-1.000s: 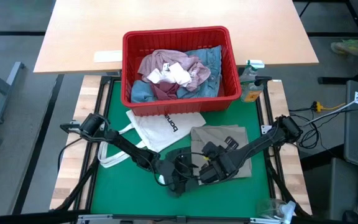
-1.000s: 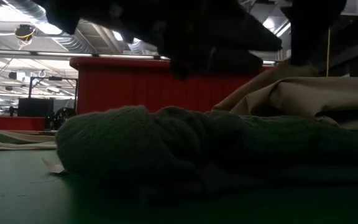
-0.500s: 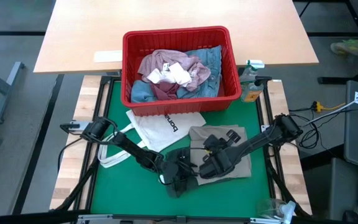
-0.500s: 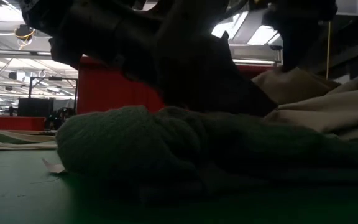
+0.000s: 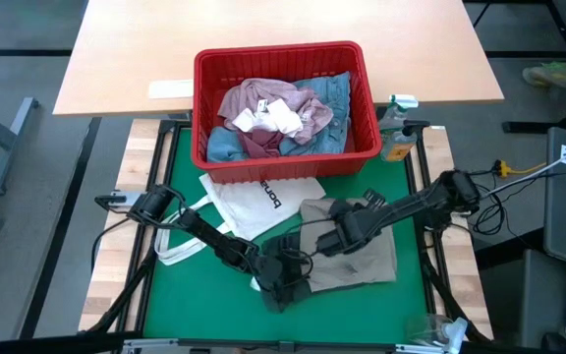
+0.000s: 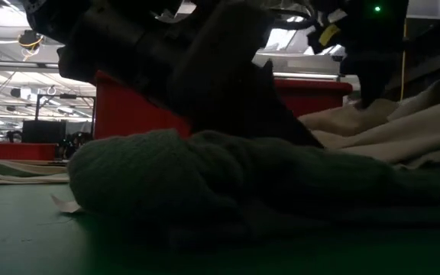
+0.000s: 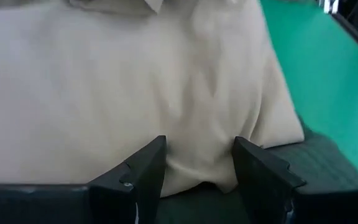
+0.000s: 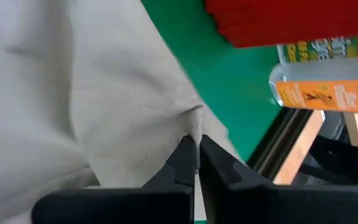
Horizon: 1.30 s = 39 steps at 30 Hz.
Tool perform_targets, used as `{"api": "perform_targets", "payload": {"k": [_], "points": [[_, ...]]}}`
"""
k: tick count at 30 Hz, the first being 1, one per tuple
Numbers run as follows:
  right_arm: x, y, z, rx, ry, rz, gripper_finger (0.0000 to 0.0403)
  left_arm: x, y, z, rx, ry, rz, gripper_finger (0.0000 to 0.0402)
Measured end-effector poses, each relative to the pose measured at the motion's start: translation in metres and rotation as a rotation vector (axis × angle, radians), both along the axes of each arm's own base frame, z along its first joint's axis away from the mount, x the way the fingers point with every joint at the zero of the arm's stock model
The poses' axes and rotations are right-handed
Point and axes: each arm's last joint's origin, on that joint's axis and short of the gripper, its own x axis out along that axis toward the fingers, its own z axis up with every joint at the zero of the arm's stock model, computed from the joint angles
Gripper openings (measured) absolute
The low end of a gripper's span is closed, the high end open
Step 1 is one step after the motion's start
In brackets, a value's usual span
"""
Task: Fold laundry
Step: Fold the grey shorts
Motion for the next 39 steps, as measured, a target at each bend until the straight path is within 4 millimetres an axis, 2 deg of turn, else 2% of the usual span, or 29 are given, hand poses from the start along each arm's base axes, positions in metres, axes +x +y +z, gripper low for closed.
{"api": "perform_targets", "payload": {"k": [3, 8, 16, 23, 33, 39], "points": [[-0.015, -0.011, 0.002, 0.012, 0.011, -0.031, 0.0008, -0.001, 0.0, -0.002, -0.007, 0.023, 0.009, 0.0183], [-0.038, -0.023, -0.012, 0.027, 0.093, -0.07, 0.0007, -0.002, 0.0, -0.003, -0.004, 0.032, 0.01, 0.0183], [-0.055, -0.026, -0.033, 0.055, 0.21, -0.105, 0.0031, -0.001, 0.0, -0.002, -0.009, 0.02, 0.013, 0.0183], [-0.056, -0.025, -0.033, 0.067, 0.223, -0.114, 0.0058, -0.001, 0.0, -0.002, -0.013, 0.017, 0.011, 0.0183], [-0.055, -0.024, -0.032, 0.123, 0.251, -0.083, 0.0162, -0.001, -0.001, -0.002, -0.019, 0.016, 0.004, 0.0183], [-0.044, -0.017, -0.015, 0.255, 0.202, -0.114, 0.0172, -0.003, -0.005, -0.001, -0.013, 0.014, -0.01, 0.0183]]}}
